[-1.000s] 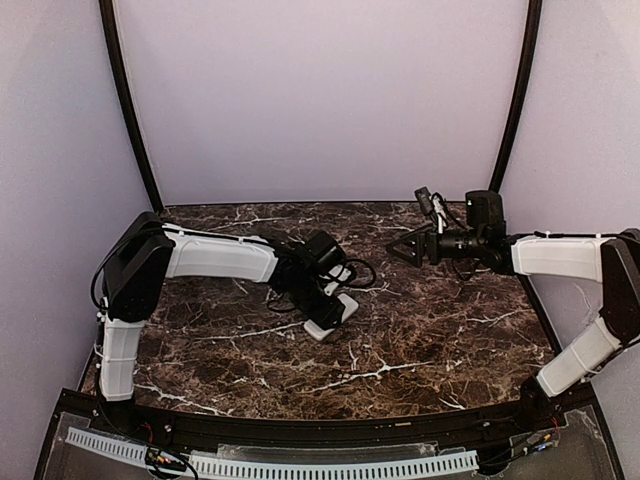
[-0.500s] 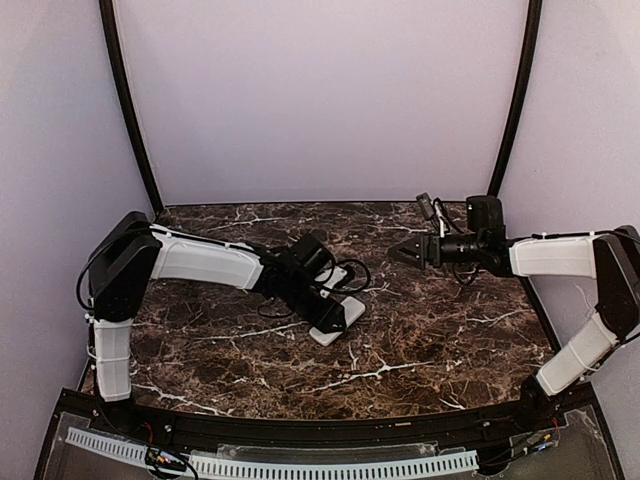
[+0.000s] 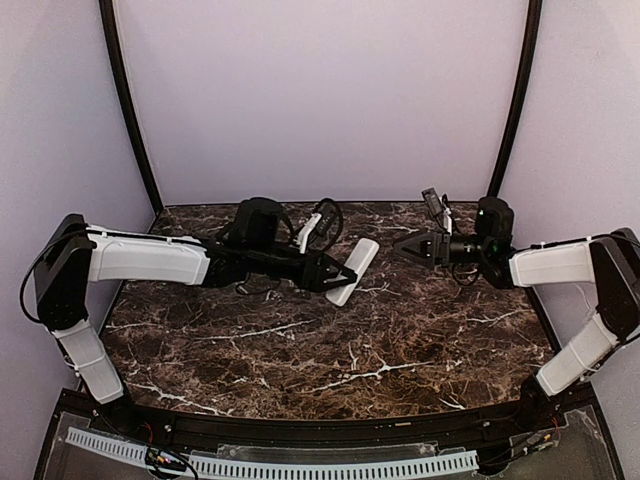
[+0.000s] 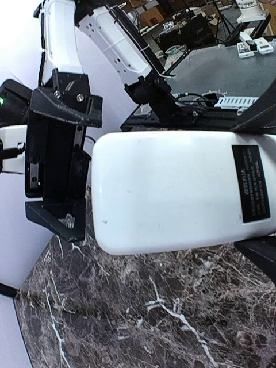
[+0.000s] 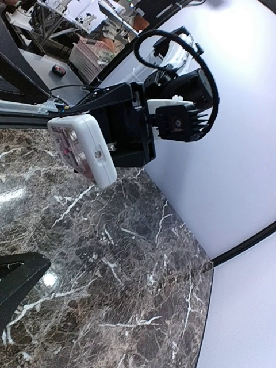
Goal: Load the batteries into the remote control
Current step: Pick up the remote control from the center of the board, then pass from the left arm to the right
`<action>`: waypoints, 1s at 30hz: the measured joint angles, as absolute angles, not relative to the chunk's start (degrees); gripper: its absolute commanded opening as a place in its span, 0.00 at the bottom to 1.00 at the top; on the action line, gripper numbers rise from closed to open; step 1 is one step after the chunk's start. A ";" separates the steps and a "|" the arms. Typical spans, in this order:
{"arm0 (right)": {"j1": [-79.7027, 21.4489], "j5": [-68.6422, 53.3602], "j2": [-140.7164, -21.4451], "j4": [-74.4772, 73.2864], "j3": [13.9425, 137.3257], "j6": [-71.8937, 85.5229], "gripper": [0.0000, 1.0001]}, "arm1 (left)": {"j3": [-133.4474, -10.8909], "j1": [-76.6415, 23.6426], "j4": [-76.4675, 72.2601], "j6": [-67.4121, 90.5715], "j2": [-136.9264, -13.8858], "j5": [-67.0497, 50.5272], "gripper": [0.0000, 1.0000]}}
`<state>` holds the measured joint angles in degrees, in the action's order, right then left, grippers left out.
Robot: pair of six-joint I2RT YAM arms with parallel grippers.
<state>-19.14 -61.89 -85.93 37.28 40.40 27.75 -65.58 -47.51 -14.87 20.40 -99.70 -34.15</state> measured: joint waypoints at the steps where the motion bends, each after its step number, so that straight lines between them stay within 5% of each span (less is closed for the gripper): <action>1: -19.29 -62.52 -86.21 39.38 40.40 29.10 0.87 | -65.10 -47.51 -16.71 21.08 -99.50 -35.44 0.16; 23: -27.64 -66.04 -93.65 54.39 46.33 41.41 0.72 | -62.37 -47.44 -30.06 28.62 -99.50 -42.94 0.15; 30: -29.15 -66.61 -95.26 58.63 47.66 45.30 0.50 | -62.02 -47.35 -31.22 29.36 -99.53 -43.00 0.15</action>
<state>-29.15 -66.61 -95.26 58.63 47.66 45.30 -62.02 -47.35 -31.22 29.36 -99.53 -43.00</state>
